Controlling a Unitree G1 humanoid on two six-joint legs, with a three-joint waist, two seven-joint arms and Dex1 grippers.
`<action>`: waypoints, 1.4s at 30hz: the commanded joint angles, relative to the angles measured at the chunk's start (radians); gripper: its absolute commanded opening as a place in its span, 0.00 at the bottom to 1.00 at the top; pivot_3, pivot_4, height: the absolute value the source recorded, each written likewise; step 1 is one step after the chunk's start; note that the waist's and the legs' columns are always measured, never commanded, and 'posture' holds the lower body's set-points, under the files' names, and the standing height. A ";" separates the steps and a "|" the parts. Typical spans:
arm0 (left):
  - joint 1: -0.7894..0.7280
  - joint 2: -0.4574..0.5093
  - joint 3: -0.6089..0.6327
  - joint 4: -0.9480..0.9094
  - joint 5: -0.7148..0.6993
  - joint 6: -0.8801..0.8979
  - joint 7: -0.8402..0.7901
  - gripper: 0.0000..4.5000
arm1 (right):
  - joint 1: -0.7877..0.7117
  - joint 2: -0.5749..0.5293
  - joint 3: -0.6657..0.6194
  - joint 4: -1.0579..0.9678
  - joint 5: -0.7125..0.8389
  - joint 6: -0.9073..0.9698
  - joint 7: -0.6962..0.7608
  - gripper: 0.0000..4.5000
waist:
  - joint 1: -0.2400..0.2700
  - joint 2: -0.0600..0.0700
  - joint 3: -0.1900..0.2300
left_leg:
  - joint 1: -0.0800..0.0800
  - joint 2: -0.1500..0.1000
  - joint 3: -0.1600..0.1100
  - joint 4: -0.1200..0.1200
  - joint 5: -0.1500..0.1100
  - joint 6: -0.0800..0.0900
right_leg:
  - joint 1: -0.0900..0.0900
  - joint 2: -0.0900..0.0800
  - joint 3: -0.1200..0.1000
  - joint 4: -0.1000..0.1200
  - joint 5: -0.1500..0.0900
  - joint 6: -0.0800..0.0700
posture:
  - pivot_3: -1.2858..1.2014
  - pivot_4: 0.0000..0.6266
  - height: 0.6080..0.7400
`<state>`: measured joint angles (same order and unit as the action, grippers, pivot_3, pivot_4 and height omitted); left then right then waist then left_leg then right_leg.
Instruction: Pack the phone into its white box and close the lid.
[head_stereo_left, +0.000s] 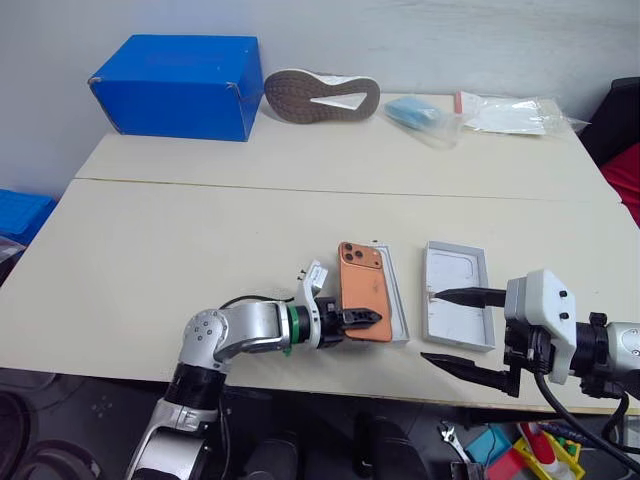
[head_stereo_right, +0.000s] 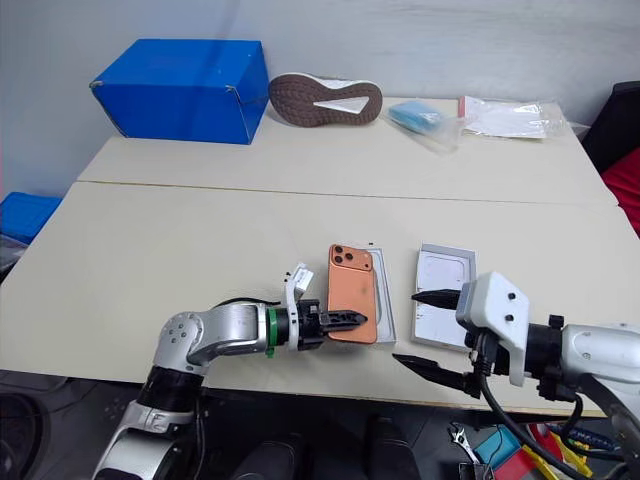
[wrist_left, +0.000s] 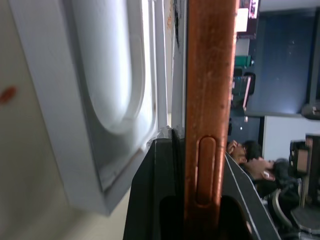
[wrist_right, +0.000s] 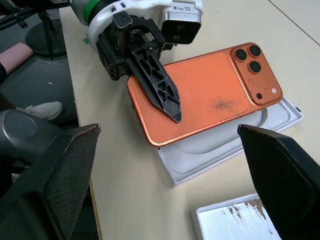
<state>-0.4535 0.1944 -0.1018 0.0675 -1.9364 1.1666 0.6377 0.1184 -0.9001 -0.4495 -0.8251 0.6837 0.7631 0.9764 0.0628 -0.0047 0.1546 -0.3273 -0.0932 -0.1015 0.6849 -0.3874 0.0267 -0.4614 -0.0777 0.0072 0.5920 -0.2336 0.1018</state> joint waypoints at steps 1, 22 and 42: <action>-0.035 -0.021 -0.008 0.010 -0.036 -0.011 0.011 0.03 | 0.010 -0.010 -0.022 -0.032 0.015 -0.024 -0.020 1.00 | 0.001 0.000 0.000 | 0.000 0.000 0.000 0.000 0.000 0.000 | 0.000 0.000 0.000 0.000 0.000 0.000 | 0.52 0.24 1.00; -0.169 -0.050 -0.072 0.192 -0.034 0.057 -0.014 0.03 | 0.089 -0.013 -0.042 -0.075 0.024 -0.051 -0.092 1.00 | 0.016 0.000 0.000 | 0.000 0.000 0.000 0.000 0.000 0.000 | 0.000 0.000 0.000 0.000 0.000 0.000 | 0.52 0.24 1.00; -0.135 -0.034 -0.020 0.170 -0.036 0.106 -0.082 0.95 | 0.091 -0.017 -0.017 -0.069 0.039 -0.067 -0.114 1.00 | 0.014 0.000 0.000 | 0.001 0.000 0.000 0.000 0.000 0.000 | 0.001 0.000 0.000 0.000 0.000 0.000 | 0.52 0.24 1.00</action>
<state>-0.5976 0.1453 -0.1380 0.2614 -1.9501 1.2383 0.5790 0.2175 -0.9019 -0.4622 -0.8782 0.7155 0.7177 0.8606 0.0770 -0.0050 0.1547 -0.3262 -0.0932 -0.1014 0.6848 -0.3871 0.0262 -0.4606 -0.0772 0.0072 0.5921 -0.2336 0.1018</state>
